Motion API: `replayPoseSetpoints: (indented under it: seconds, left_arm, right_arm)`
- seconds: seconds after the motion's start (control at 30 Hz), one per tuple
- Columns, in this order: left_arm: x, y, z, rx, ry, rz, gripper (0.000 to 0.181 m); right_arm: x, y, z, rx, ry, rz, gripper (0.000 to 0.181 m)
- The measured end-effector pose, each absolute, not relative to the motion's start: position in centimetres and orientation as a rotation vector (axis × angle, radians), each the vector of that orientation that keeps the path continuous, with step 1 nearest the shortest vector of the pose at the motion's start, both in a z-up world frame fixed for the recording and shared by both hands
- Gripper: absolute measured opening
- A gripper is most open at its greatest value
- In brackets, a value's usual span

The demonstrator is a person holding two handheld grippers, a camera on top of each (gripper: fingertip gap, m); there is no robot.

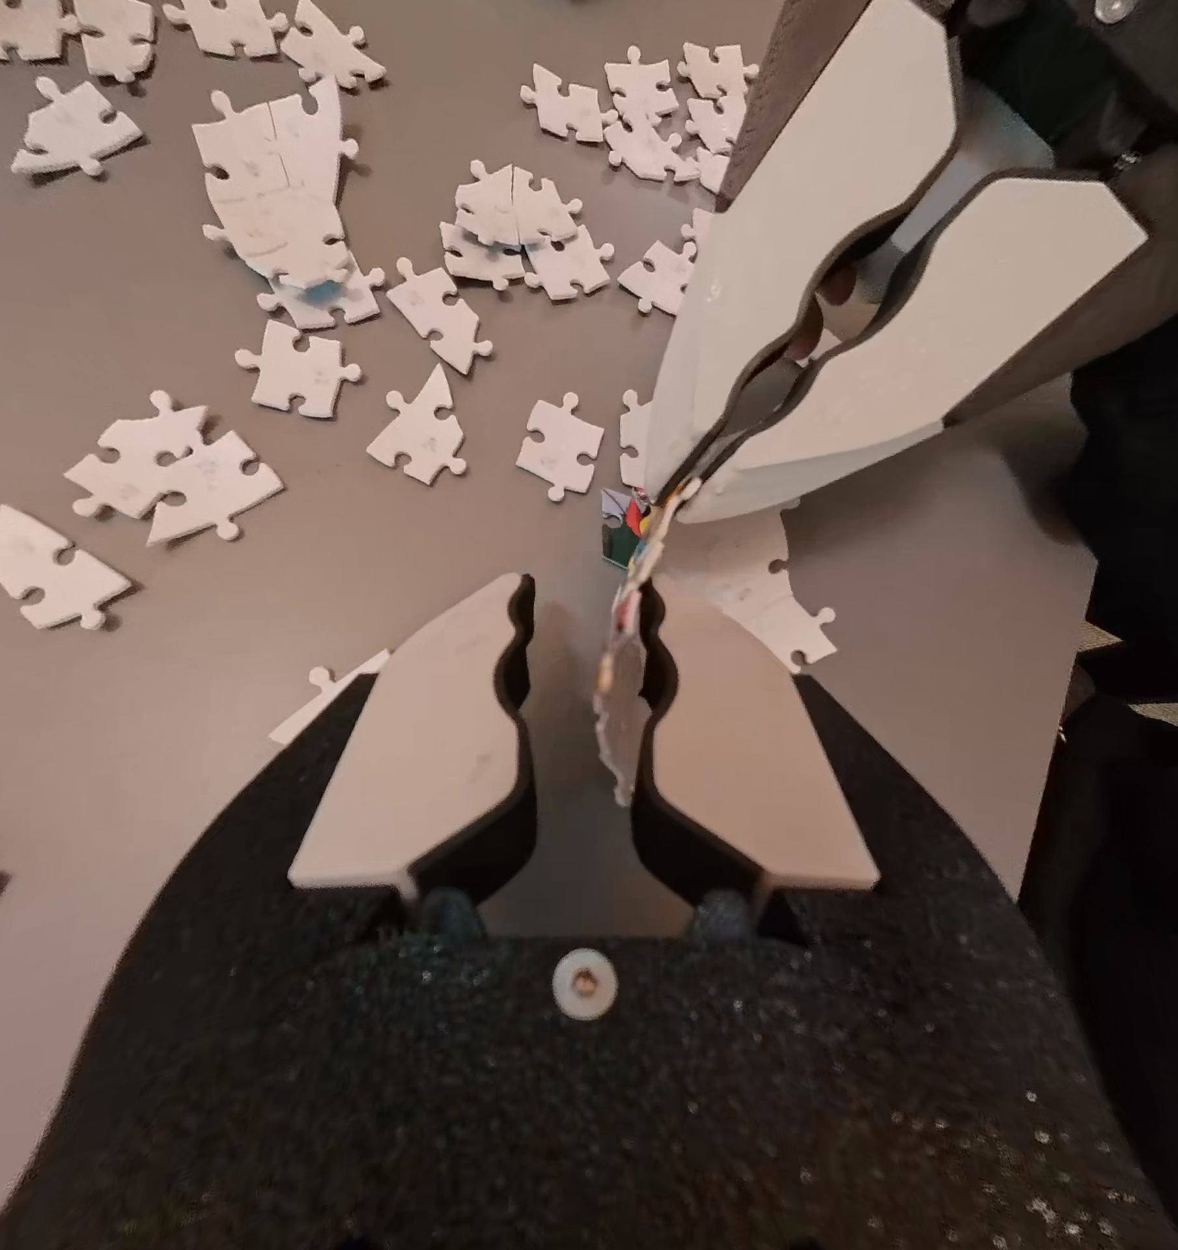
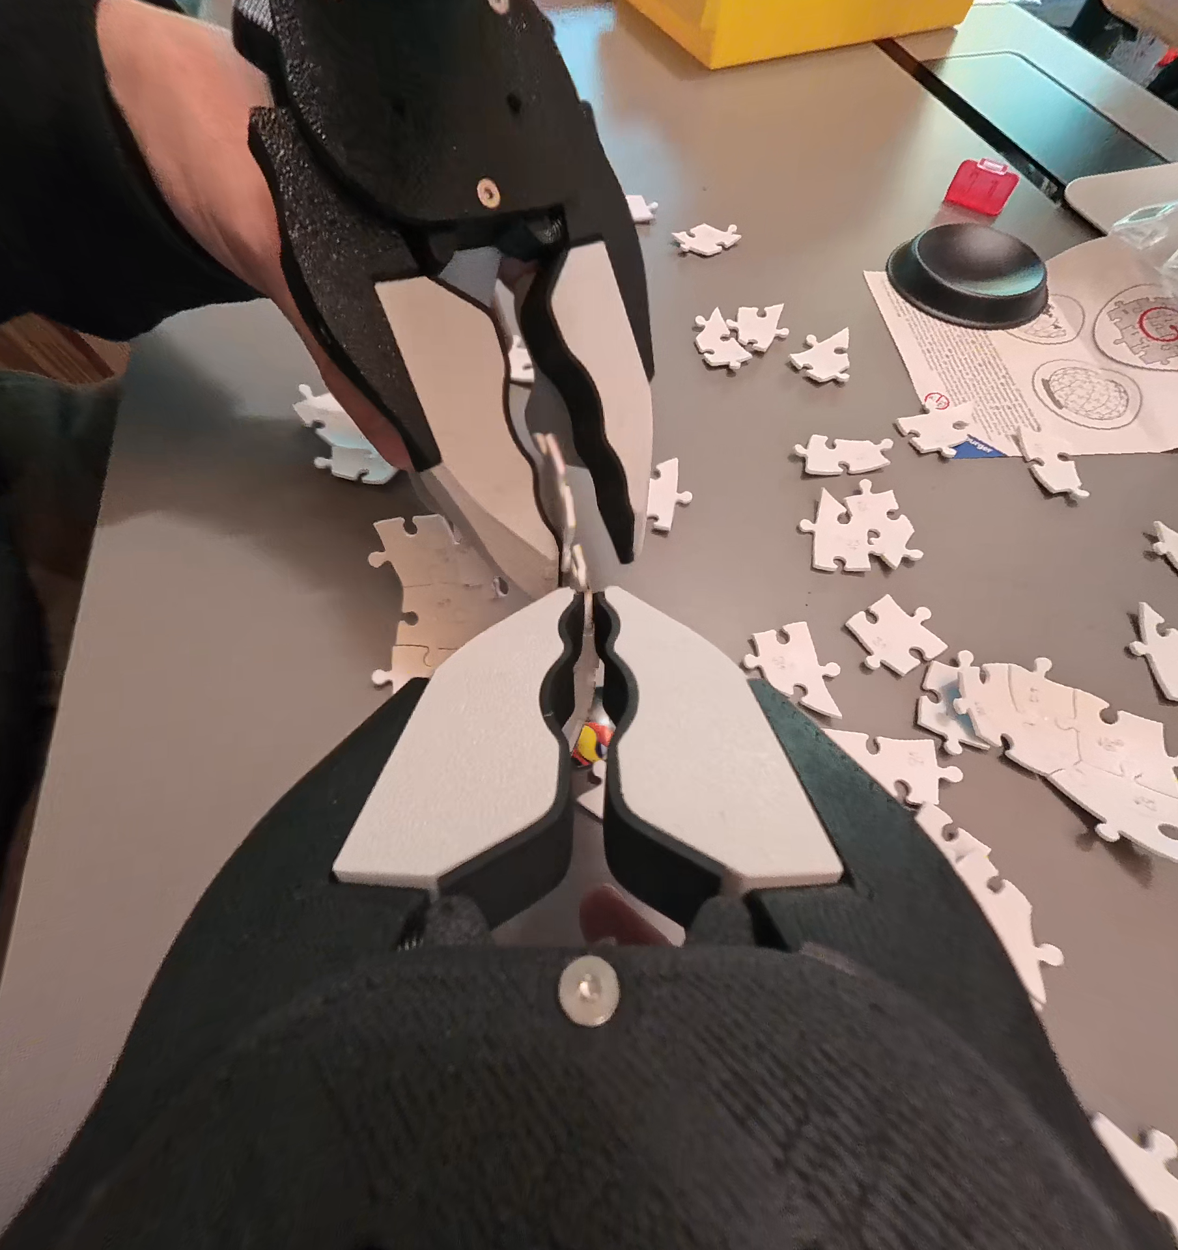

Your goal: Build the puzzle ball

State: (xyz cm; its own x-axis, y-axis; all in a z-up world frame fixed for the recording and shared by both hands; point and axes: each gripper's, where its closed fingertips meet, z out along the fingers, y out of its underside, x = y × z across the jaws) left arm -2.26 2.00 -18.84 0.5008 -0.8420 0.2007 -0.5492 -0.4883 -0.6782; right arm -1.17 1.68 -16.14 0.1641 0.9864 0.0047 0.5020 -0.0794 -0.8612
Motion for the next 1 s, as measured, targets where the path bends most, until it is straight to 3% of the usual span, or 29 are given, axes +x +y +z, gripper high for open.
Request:
replayPoseSetpoints:
  seconds: [0.2, 0.53, 0.73, 0.8, 1.0]
  left_arm:
    - [-2.0, 1.3, -19.0, -2.199, 1.193, -0.713, 0.019]
    - [-2.5, 1.2, -18.7, -2.197, 1.206, -0.658, 0.023]
    - [-2.2, 1.5, -18.2, -2.171, 1.206, -0.646, 0.015]
    - [-2.0, 1.4, -18.2, -2.163, 1.228, -0.641, 0.005]
    - [-2.4, 1.4, -18.3, -2.173, 1.271, -0.533, 0.004]
  right_arm:
    - [-1.3, 1.4, -15.9, -1.672, -1.444, 0.830, 0.003]
    - [-1.2, 1.7, -16.3, -1.698, -1.440, 0.818, 0.003]
    - [-1.4, 1.6, -16.2, -1.695, -1.443, 0.817, 0.003]
    - [-1.3, 1.9, -16.4, -1.707, -1.435, 0.794, 0.003]
    - [-0.9, 2.1, -16.6, -1.725, -1.415, 0.811, 0.003]
